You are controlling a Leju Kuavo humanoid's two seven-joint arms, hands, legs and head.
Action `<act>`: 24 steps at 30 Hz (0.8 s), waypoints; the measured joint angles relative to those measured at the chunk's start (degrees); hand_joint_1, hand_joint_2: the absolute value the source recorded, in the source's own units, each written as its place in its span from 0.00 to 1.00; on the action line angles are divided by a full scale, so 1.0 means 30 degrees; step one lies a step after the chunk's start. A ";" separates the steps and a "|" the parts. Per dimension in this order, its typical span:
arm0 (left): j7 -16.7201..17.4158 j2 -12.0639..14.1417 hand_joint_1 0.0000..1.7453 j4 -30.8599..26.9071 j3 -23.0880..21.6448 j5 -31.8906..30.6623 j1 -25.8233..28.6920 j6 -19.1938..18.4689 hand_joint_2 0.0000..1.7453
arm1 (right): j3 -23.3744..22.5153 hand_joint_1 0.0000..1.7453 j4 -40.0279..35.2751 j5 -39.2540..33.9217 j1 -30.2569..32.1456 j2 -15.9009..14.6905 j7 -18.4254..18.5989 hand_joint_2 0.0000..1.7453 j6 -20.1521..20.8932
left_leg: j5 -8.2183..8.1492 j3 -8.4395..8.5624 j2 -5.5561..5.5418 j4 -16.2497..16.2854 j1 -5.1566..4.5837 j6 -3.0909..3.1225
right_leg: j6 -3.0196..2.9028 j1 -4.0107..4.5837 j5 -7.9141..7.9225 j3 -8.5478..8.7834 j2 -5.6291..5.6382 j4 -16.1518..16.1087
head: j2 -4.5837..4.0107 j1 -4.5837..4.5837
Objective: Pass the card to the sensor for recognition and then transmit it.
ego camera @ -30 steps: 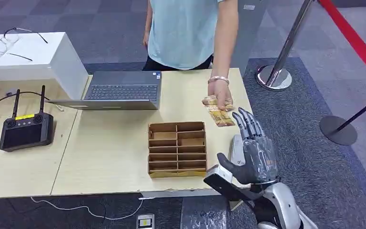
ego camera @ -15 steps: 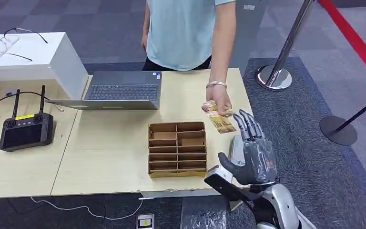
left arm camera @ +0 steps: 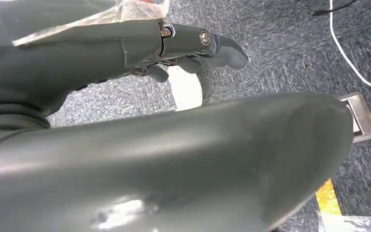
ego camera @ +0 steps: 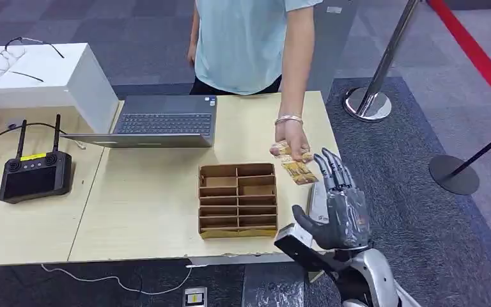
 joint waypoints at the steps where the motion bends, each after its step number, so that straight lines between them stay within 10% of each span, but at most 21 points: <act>1: 0.0000 0.0000 0.00 0.0000 0.0000 0.0029 0.0001 0.0000 0.00 | 0.0007 0.35 0.0000 0.0000 -0.0001 0.0029 -0.0022 1.00 -0.0079 | 0.0000 0.0000 0.0000 0.0000 0.0000 0.0000 | 0.0000 0.0000 0.0000 0.0000 0.0000 0.0000 | 0.0000 0.0000; 4: 0.0000 0.0000 0.00 0.0000 0.0000 0.0029 0.0001 0.0037 0.00 | 0.0022 0.69 0.0072 0.0000 -0.0003 0.0066 -0.0123 1.00 -0.0269 | 0.0000 0.0000 0.0000 0.0000 0.0000 0.0000 | 0.0000 0.0000 0.0000 0.0001 0.0000 0.0000 | 0.0000 -0.0007; 6: 0.0000 0.0000 0.00 0.0000 0.0000 0.0029 0.0001 0.0051 0.00 | 0.0037 0.54 0.0138 0.0000 0.0001 0.0095 -0.0160 1.00 -0.0335 | 0.0000 0.0001 0.0000 0.0000 0.0000 0.0000 | 0.0000 0.0000 0.0000 0.0000 0.0000 0.0000 | 0.0000 0.0000; 24: 0.0000 0.0007 0.00 0.0000 0.0000 0.0050 0.0002 0.0073 0.00 | 0.0044 0.49 0.0284 0.0000 0.0008 0.0211 -0.0175 1.00 -0.0553 | 0.0000 0.0000 0.0001 0.0000 0.0000 0.0000 | 0.0000 0.0000 0.0000 0.0000 0.0000 0.0000 | 0.0000 0.0000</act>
